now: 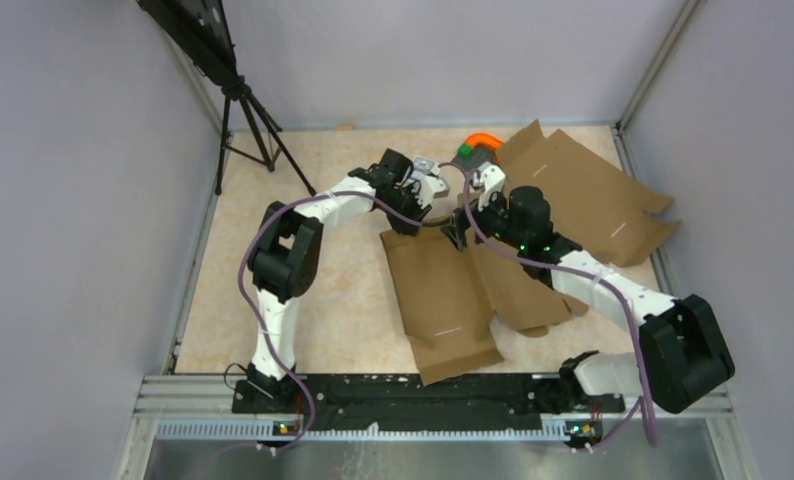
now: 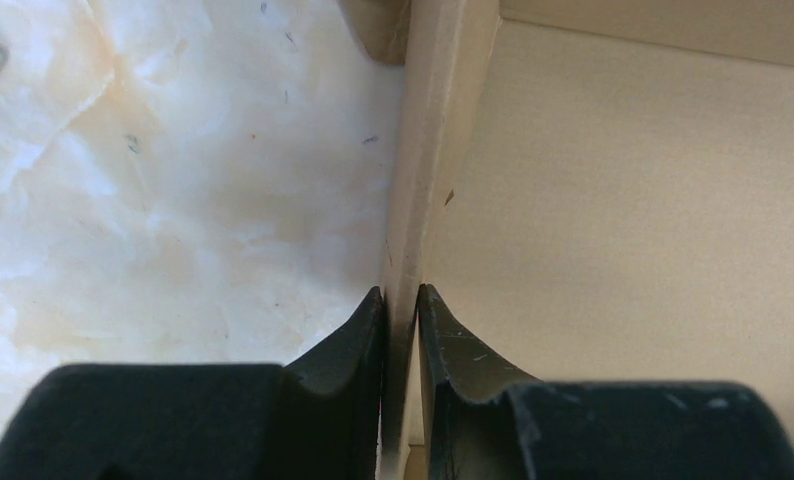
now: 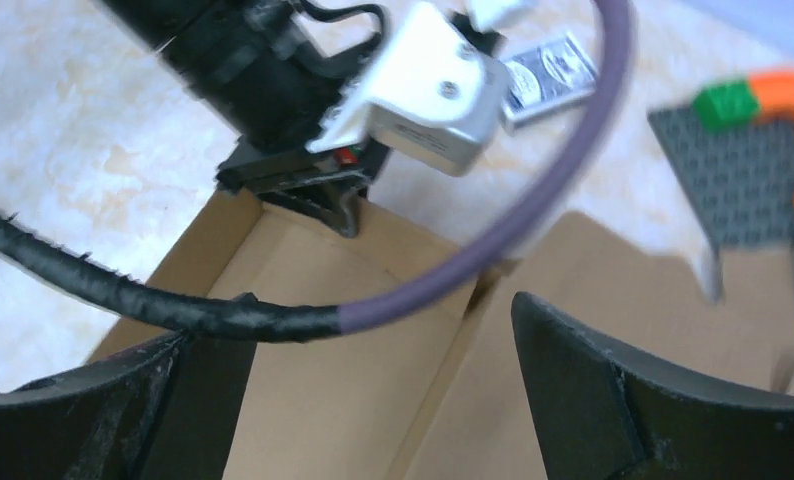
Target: Fold the paper box
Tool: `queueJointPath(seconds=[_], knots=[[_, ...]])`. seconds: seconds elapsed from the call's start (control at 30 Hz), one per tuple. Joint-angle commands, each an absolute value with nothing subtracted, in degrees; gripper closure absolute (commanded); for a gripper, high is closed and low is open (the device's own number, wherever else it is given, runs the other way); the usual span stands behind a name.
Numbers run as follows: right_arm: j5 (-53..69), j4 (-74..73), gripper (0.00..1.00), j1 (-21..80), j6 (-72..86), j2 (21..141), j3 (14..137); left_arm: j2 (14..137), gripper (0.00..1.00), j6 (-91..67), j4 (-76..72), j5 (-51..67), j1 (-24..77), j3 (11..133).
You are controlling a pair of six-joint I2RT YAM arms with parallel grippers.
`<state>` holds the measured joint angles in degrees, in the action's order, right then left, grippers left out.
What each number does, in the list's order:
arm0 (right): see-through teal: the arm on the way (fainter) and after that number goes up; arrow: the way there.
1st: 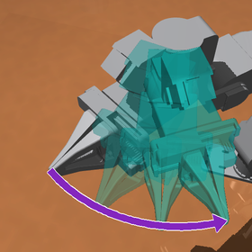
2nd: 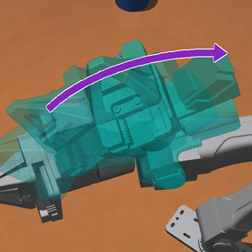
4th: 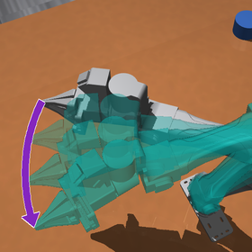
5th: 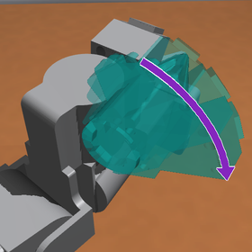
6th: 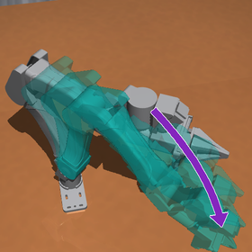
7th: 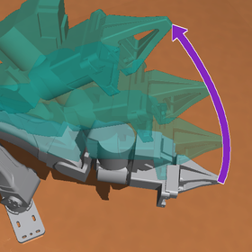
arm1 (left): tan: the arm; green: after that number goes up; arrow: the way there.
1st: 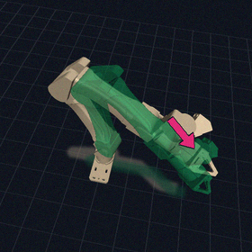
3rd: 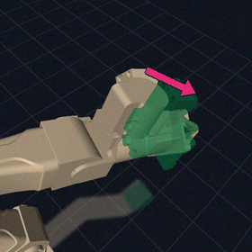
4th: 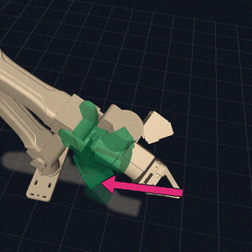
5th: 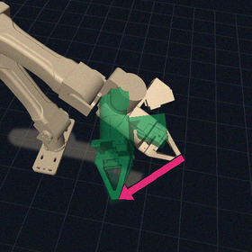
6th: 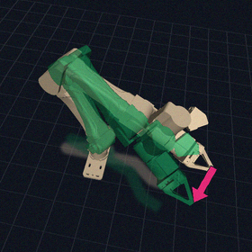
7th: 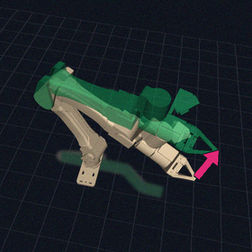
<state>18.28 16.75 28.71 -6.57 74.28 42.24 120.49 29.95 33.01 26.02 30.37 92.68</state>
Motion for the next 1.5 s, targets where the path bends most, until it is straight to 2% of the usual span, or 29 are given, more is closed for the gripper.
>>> queueJointPath(seconds=[0.0, 0.2, 0.3, 0.4, 0.53, 0.57, 0.93, 1.17, 1.37, 1.47], knots=[[3.2, 2.5, 0.07, 28.9, 12.1, 70.9, 47.6, 117.4, 0.80, 27.1, 32.1, 24.2, 30.9, 90.2], [-4.3, -3.9, 0.13, 27.8, 17.1, 65.1, 43.5, 116.4, 0.80, 24.4, 29.5, 24.7, 30.9, 88.6], [1.8, -2.4, 0.23, 25.1, 17.5, 64.7, 41.6, 116.0, 0.80, 23.4, 28.4, 24.3, 31.0, 88.0], [6.1, -6.6, 0.25, 24.9, 14.8, 69.2, 45.7, 115.6, 0.79, 23.0, 27.4, 24.4, 31.0, 87.5], [9.7, -13.5, 0.41, 25.0, 13.0, 78.2, 54.0, 115.6, 0.80, 22.7, 27.3, 24.6, 31.0, 87.4], [9.4, -14.5, 0.43, 25.5, 13.1, 80.1, 55.4, 115.7, 0.81, 22.7, 27.3, 24.7, 31.1, 87.3], [3.4, -17.6, 0.42, 33.6, 13.7, 94.4, 63.6, 114.9, 0.81, 20.8, 25.4, 21.7, 31.8, 85.1], [8.9, -12.3, 0.42, 35.3, 15.5, 93.0, 61.6, 114.8, 0.81, 18.7, 23.9, 21.3, 31.9, 83.7], [9.4, -14.1, 0.42, 35.3, 15.4, 93.0, 63.8, 114.8, 0.81, 18.4, 23.5, 21.0, 31.9, 83.3], [6.1, -14.3, 0.36, 34.7, 15.4, 90.3, 63.2, 114.3, 0.81, 18.8, 23.4, 20.8, 31.8, 82.8]])
